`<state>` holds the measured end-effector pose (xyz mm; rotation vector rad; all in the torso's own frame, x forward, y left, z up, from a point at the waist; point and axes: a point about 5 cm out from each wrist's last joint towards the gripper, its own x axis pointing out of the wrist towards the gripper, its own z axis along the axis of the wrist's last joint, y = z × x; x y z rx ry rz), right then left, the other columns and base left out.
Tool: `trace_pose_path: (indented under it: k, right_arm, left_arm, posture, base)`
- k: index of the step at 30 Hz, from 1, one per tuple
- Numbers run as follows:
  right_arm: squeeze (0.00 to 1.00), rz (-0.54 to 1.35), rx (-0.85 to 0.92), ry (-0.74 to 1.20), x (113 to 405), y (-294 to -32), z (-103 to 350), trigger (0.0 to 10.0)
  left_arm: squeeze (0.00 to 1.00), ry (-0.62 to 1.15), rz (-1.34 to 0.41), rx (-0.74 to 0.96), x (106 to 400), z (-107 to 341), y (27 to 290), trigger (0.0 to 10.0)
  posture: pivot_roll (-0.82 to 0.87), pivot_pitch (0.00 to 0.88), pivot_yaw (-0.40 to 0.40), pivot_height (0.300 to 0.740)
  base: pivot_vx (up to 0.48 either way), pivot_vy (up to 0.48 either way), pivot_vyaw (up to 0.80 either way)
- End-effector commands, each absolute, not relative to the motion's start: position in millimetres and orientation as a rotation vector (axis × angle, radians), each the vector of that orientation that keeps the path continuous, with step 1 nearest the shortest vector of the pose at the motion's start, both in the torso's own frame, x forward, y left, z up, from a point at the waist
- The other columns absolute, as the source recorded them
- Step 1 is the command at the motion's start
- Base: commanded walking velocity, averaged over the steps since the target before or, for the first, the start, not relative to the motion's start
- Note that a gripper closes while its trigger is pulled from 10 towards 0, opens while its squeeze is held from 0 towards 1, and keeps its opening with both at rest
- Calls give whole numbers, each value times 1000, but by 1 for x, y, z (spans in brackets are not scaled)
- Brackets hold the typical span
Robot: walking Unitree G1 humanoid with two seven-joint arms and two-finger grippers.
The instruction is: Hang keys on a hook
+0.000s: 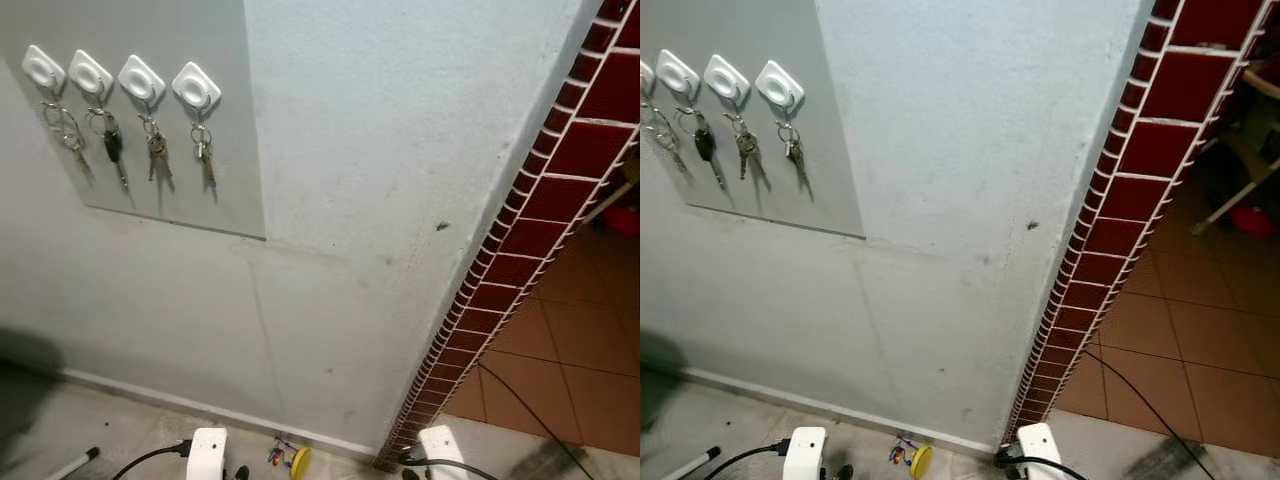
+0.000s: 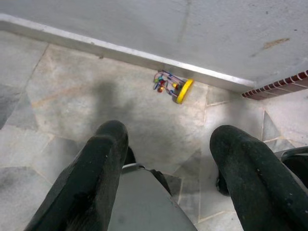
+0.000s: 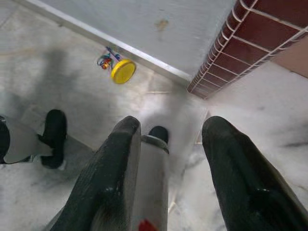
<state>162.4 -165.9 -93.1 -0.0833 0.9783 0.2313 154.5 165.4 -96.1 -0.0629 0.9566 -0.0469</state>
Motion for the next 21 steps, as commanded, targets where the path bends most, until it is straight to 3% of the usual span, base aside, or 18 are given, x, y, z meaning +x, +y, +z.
trace_pose_path:
  k: [1,7,13,21]
  right_arm:
    - [0,223,-90,978,164,-168,-92,10000]
    - [0,220,-90,977,164,-169,-92,10000]
    - [0,221,-90,979,165,-169,-92,10000]
    - [0,213,-73,974,167,-168,-91,10000]
  left_arm:
    - [0,963,-44,-65,154,-96,168,10000]
    - [0,966,-33,-78,154,-96,168,10000]
    - [0,974,-17,-91,154,-97,169,10000]
    - [0,964,-15,-92,158,-95,171,10000]
  posture:
    - [-145,0,-13,740]
    - [-146,0,-14,740]
    - [-145,0,-14,740]
    - [-150,0,-9,740]
  base:
    - [0,0,0]
    - [0,0,0]
    - [0,469,0]
    - [0,0,0]
